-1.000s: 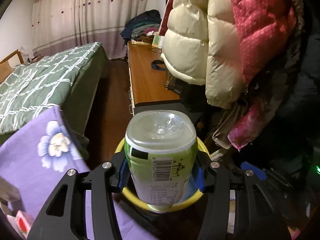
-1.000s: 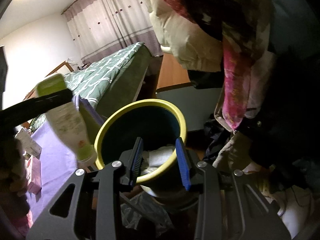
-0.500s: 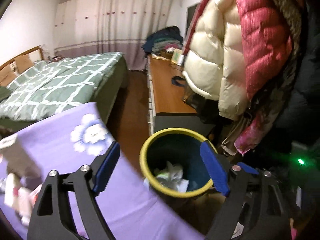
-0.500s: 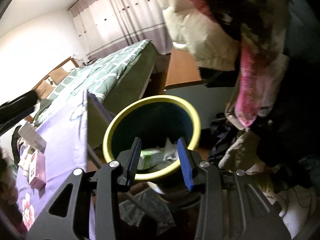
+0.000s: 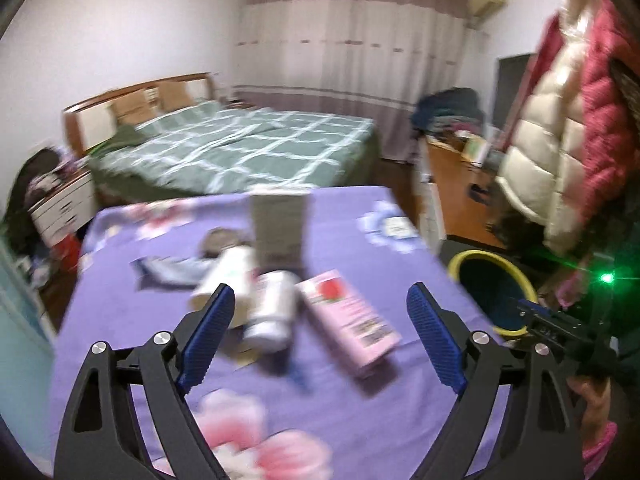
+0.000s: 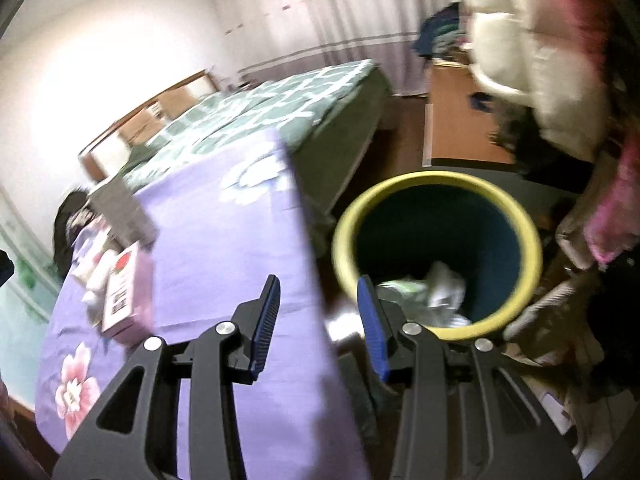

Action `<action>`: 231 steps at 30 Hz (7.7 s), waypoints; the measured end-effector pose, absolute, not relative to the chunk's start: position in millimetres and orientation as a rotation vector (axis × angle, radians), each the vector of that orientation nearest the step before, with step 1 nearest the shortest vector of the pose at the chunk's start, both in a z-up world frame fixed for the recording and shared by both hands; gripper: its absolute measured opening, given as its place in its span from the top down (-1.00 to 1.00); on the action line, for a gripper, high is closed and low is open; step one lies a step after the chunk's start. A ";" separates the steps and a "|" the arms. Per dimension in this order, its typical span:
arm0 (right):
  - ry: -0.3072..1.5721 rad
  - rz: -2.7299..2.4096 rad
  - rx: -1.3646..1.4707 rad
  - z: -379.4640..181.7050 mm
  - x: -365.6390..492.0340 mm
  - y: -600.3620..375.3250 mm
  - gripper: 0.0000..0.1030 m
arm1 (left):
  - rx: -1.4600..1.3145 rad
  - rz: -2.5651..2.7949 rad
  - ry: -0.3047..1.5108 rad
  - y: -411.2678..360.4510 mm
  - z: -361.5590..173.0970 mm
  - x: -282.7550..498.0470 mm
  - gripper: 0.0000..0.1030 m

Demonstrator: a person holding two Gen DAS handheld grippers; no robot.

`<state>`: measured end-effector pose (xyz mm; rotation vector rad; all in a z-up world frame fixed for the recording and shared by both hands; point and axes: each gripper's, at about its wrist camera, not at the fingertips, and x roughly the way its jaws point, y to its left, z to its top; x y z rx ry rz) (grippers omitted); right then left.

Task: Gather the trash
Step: 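Grasp the pink strawberry milk carton with the right gripper, then carry the pink carton to the bin and open the right gripper, then grasp the white pill bottle with the left gripper and lift it, then carry the pill bottle over the bin and open the left gripper, then reach the right gripper to the blue-and-white snack wrapper and grasp it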

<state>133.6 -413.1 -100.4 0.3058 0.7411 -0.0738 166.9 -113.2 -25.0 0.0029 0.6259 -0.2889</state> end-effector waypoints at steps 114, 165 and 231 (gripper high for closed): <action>0.696 -0.362 0.319 -116.1 168.7 -470.4 -0.13 | -0.019 -0.295 0.941 -135.7 -162.6 286.9 -0.10; 0.654 -0.493 0.424 -121.4 82.2 -564.7 -0.13 | 0.284 -0.835 0.961 -468.4 -139.5 258.6 0.08; 0.743 0.262 0.050 -61.0 263.6 -124.6 -0.13 | -0.123 -0.017 0.624 75.2 -67.3 178.2 -0.79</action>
